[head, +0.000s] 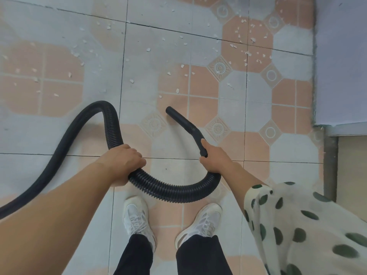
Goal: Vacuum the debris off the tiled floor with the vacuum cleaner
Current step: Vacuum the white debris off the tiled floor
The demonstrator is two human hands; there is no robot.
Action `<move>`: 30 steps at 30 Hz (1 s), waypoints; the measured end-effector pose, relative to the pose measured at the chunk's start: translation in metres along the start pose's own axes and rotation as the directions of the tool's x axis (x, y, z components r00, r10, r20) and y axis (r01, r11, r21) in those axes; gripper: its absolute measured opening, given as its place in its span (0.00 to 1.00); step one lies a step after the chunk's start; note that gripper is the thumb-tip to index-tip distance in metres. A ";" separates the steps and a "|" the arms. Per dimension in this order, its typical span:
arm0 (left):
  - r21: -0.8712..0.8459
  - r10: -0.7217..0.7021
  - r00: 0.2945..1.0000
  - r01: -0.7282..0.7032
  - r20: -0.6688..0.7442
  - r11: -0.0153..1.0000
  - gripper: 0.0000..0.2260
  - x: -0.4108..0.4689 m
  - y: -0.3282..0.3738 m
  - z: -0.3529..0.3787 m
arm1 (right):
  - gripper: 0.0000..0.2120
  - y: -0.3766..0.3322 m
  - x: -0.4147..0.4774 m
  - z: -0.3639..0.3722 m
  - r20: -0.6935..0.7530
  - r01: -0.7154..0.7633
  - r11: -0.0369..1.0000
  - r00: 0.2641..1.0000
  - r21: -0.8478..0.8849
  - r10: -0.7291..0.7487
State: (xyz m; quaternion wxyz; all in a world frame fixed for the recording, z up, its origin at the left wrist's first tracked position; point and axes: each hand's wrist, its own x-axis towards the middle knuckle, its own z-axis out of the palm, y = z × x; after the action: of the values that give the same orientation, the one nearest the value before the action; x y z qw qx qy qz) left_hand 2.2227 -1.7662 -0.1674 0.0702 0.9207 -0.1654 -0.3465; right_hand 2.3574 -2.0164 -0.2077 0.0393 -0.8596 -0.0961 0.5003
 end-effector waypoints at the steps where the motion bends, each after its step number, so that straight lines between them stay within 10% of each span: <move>1: -0.005 -0.008 1.000 0.008 -0.002 1.000 0.06 -0.002 -0.005 0.000 | 0.35 -0.005 0.004 -0.001 -0.006 -0.001 1.000 1.000 -0.002 0.001; 12: -0.099 -0.041 0.996 0.033 -0.081 0.995 0.06 -0.009 -0.040 -0.025 | 0.33 -0.034 0.014 -0.031 -0.076 -0.238 0.953 0.964 0.189 0.256; 30: -0.262 -0.174 0.978 0.140 -0.111 0.955 0.09 0.039 -0.045 -0.069 | 0.26 -0.035 0.078 -0.129 -0.204 -0.152 0.987 0.969 -0.059 0.137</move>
State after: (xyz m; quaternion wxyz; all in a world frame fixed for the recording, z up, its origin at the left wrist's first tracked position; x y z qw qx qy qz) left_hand 2.3079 -1.7367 -0.1506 0.1699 0.9355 -0.0412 -0.3071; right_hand 2.5025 -1.9629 -0.2046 -0.0199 -0.9109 -0.0471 0.4095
